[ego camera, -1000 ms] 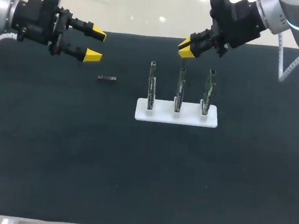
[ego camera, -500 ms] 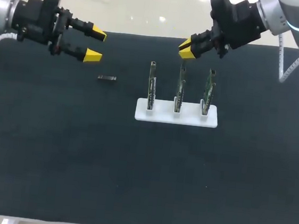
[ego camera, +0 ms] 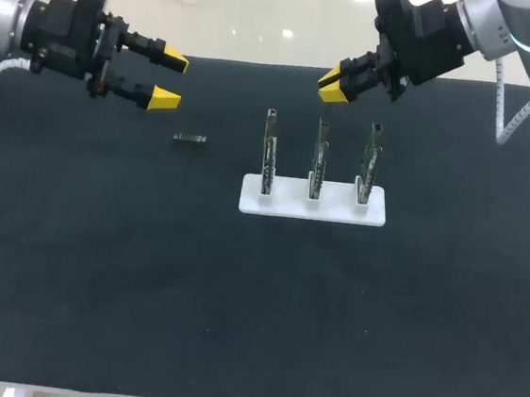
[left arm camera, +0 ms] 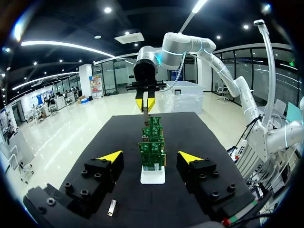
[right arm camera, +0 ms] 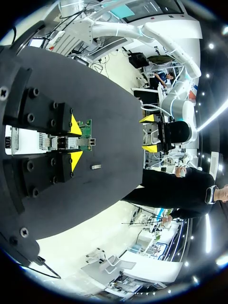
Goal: Pick up the optical module with the left hand, and insert it into the network port with the right hand.
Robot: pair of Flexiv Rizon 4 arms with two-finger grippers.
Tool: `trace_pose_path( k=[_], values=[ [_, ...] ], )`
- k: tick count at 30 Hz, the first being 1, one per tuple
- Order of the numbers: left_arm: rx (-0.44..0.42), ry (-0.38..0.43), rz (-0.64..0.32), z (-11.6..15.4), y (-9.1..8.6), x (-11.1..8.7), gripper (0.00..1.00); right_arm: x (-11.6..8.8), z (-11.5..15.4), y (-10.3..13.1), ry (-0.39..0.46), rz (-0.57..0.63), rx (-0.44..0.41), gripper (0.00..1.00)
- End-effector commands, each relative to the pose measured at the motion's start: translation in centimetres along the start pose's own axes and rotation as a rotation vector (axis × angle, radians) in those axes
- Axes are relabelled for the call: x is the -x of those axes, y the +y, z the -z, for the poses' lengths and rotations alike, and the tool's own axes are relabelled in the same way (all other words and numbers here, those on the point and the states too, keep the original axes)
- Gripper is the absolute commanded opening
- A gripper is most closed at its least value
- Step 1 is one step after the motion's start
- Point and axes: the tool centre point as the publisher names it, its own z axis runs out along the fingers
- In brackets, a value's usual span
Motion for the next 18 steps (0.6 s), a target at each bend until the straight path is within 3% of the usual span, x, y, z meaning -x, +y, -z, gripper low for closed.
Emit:
trace_pose_path(
  k=[1, 18],
  values=[
    [0.006, -0.001, -0.002, -0.02, -0.17, -0.03, 1.00, -0.09, -0.38, -0.10, -0.004, 0.001, -0.005, 0.00],
    [0.006, -0.001, -0.002, -0.02, -0.17, -0.03, 1.00, 0.66, -0.12, 0.08, 0.009, -0.006, -0.006, 0.00]
  ],
)
